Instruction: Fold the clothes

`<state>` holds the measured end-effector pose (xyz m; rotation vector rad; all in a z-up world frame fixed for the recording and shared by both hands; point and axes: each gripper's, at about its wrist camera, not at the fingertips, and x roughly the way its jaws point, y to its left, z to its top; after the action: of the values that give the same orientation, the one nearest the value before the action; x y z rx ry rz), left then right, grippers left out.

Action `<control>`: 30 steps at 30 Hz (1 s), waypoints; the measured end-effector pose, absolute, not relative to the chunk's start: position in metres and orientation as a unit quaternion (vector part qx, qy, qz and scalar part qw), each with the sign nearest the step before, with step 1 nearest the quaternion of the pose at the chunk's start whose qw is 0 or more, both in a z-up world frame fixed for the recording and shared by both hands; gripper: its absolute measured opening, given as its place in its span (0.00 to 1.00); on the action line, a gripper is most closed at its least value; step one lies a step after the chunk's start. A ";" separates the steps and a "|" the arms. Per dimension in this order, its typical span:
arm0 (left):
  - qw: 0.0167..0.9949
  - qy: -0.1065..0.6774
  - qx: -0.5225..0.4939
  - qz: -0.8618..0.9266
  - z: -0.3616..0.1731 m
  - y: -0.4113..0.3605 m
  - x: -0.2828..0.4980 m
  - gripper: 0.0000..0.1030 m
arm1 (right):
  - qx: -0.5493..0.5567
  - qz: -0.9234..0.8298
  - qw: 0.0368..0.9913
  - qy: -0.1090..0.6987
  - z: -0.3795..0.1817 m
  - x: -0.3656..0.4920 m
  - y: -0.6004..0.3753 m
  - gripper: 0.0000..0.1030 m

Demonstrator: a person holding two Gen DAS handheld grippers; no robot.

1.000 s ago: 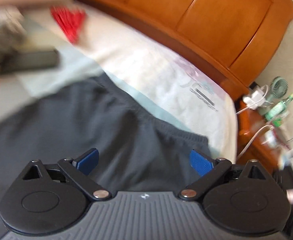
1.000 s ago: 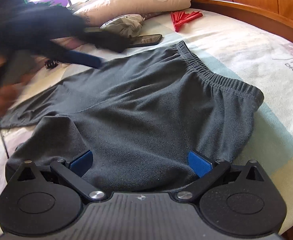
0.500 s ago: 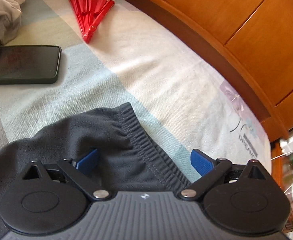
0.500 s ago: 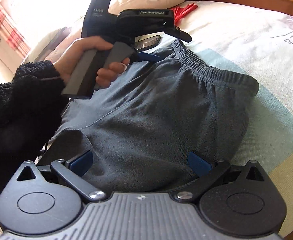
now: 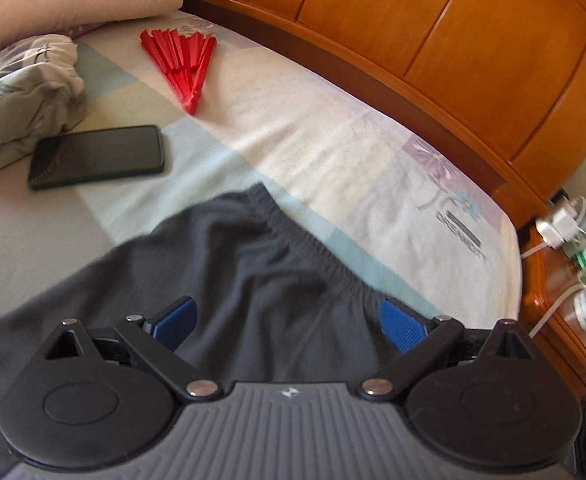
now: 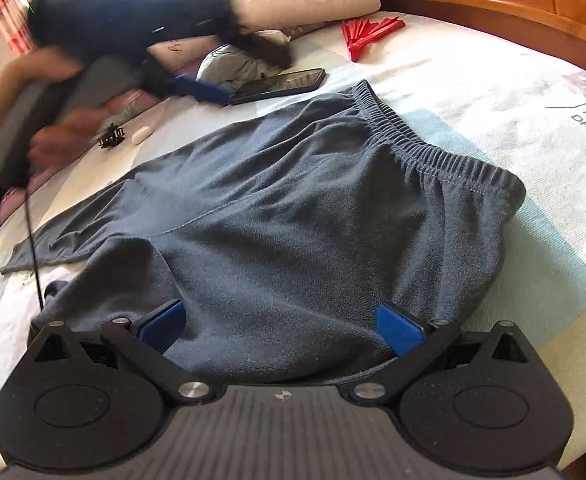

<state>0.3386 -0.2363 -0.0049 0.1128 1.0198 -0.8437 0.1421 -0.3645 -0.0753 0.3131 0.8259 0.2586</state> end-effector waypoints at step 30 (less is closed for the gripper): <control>0.798 0.450 0.046 -0.398 0.006 -0.160 0.267 0.95 | 0.128 0.104 0.907 0.387 -0.087 0.179 -0.388 1.00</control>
<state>0.2667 -0.1601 0.0060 0.0990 0.9655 -0.8551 0.1789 -0.3885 -0.0871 0.2633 0.7988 0.2156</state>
